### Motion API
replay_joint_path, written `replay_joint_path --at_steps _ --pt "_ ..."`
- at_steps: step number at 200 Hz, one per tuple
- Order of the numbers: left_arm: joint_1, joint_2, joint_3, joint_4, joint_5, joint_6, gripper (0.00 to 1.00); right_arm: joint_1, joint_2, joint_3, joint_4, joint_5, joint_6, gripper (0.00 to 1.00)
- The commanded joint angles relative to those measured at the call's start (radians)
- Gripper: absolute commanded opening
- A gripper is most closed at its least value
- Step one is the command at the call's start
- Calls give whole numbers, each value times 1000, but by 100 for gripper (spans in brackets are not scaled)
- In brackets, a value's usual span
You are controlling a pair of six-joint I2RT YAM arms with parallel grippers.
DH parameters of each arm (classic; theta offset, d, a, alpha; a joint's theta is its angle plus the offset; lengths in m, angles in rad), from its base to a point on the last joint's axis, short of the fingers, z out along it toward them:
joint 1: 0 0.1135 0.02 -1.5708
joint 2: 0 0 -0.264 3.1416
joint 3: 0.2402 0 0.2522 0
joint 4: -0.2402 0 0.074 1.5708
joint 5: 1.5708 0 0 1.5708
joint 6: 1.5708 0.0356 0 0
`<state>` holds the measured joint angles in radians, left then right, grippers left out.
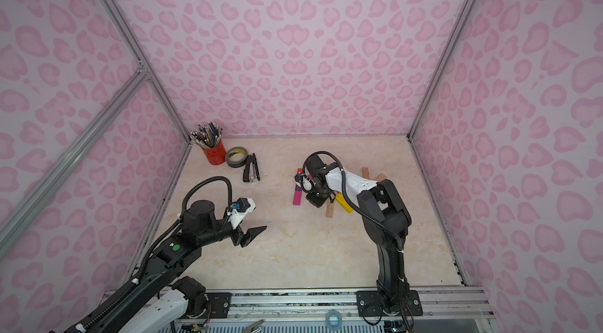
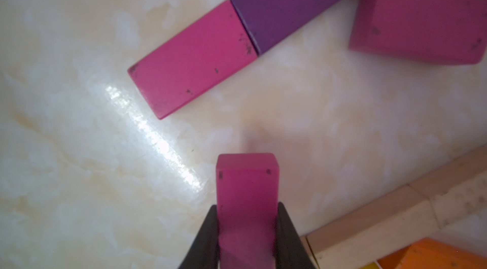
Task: Assemble the letter k with building blocks
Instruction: Assemble the building block at the center of the board.
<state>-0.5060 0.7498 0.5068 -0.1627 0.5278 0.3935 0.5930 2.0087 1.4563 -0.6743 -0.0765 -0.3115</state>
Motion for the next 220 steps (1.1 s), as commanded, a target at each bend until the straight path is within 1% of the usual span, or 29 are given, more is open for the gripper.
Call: replay_joint_path --at_steps 1,63,165,193,207,220 --pt "4 -4 -3 39 23 13 83 -8 44 42 -31 -13 -2 23" --pt "18 0 -14 57 32 15 83 -18 148 152 -54 -3 28 24" --pt "51 8 -20 77 58 16 83 -28 236 267 -73 -11 57 26" --pt "55 10 -22 81 64 15 83 -28 244 283 -79 -14 63 29" --pt "58 10 -24 85 67 15 83 -28 243 286 -79 -21 64 32" --pt "60 10 -25 90 70 15 83 -27 237 288 -79 -30 66 37"
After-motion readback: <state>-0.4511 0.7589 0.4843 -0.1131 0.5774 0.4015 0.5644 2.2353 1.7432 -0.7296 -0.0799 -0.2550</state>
